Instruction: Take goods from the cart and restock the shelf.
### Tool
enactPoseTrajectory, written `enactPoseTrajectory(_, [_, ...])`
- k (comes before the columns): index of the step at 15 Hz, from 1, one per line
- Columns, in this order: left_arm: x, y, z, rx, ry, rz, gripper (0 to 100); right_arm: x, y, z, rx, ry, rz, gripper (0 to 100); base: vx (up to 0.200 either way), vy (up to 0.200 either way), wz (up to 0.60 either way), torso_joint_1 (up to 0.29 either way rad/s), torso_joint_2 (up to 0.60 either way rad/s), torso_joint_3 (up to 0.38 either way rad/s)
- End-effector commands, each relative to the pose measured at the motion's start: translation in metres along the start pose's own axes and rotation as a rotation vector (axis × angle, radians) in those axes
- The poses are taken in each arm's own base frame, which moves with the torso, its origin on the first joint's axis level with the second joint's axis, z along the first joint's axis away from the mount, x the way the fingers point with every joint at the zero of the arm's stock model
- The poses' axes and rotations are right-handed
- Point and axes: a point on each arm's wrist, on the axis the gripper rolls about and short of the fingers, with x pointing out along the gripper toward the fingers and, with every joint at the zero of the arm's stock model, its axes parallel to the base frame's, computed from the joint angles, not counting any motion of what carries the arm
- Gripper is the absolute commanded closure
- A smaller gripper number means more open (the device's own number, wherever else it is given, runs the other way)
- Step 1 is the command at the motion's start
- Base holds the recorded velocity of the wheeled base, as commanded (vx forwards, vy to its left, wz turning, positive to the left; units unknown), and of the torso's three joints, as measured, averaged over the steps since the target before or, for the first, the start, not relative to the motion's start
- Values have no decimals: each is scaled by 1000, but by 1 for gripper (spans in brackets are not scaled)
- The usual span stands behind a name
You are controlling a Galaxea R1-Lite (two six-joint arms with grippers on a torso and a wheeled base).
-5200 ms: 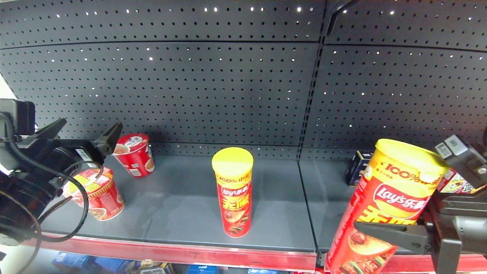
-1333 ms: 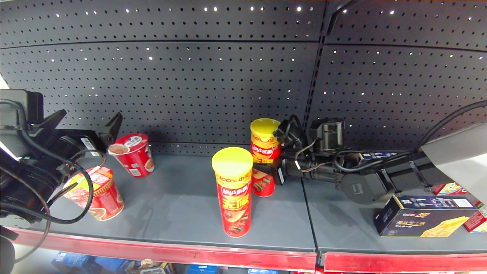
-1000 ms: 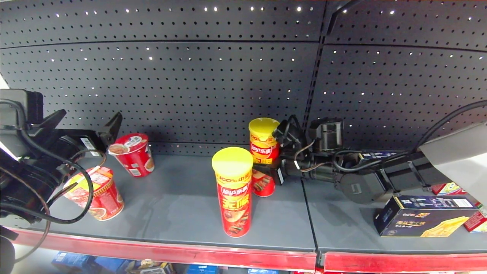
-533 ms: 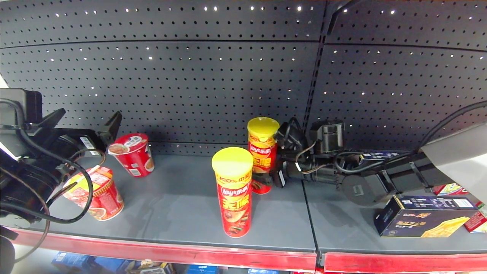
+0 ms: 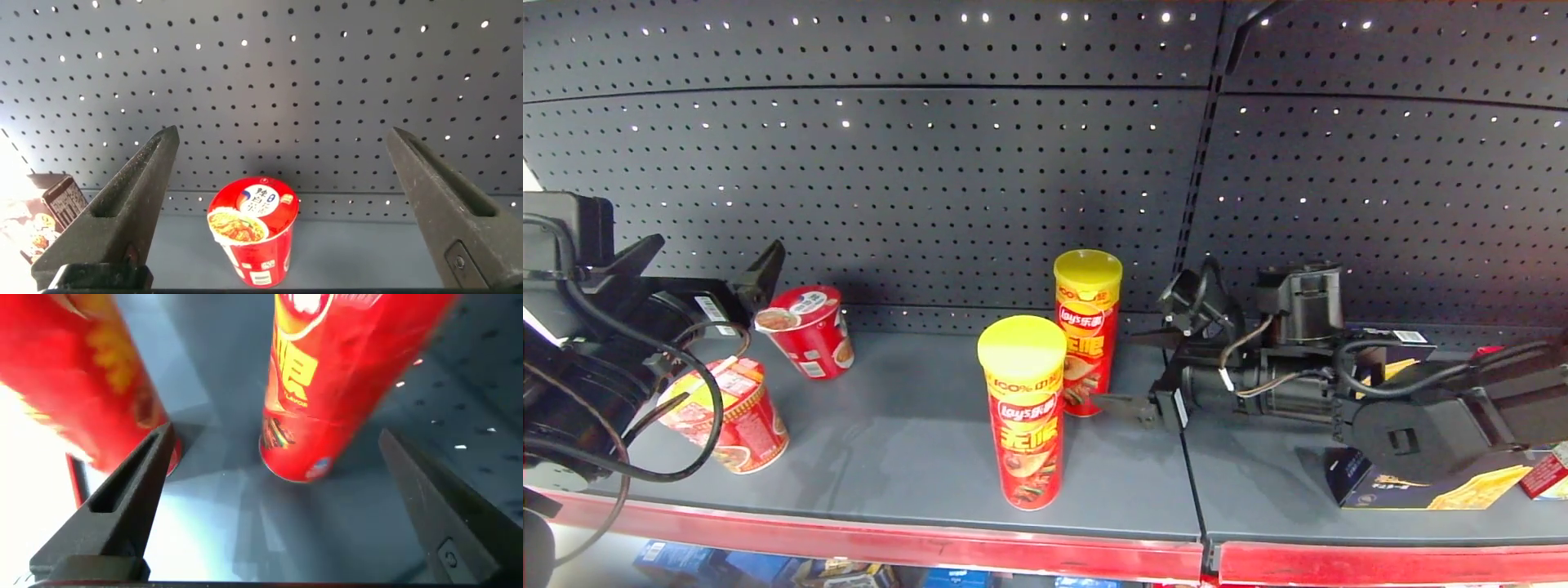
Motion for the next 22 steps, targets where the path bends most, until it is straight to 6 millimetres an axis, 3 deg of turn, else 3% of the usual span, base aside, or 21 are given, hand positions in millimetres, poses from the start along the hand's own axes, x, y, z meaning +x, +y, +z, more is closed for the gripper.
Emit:
enactPoseTrajectory(1, [-3,0,-4,3,17,-4,0,-35,0,19,-20,-52,-43,0,0,0,0,0,0,0])
enactPoseTrajectory(4, [-4,0,-6,3,26,-7,0,-68,-5,18,-11,-53,-105,0,0,0,0,0,0,0])
enactPoseTrajectory(7, [-4,0,-6,3,26,-7,0,-84,-21,10,8,-36,-179,0,0,0,0,0,0,0])
enactPoseTrajectory(10, [-7,0,-10,5,47,-8,0,-112,-36,5,31,-34,-283,0,0,0,0,0,0,0])
enactPoseTrajectory(11, [-7,-1,-10,5,47,-10,0,-135,-39,7,35,-51,-346,0,0,0,0,0,0,0])
enactPoseTrajectory(15, [-8,-2,-12,6,53,-44,0,-212,-27,53,117,-259,-564,0,0,0,0,0,0,0])
enactPoseTrajectory(16, [-8,-3,-13,5,57,-54,0,-231,-19,58,107,-281,-695,0,0,0,0,0,0,0])
enactPoseTrajectory(18, [-6,-3,-16,8,66,-56,0,-254,4,48,155,-238,-937,0,0,0,0,0,0,0])
enactPoseTrajectory(20, [-1,-4,-17,7,66,-58,0,-272,38,25,205,-159,-1075,0,0,0,0,0,0,0])
enactPoseTrajectory(22, [1,-5,-23,3,87,-67,0,-304,85,6,214,-146,-1249,0,0,0,0,0,0,0])
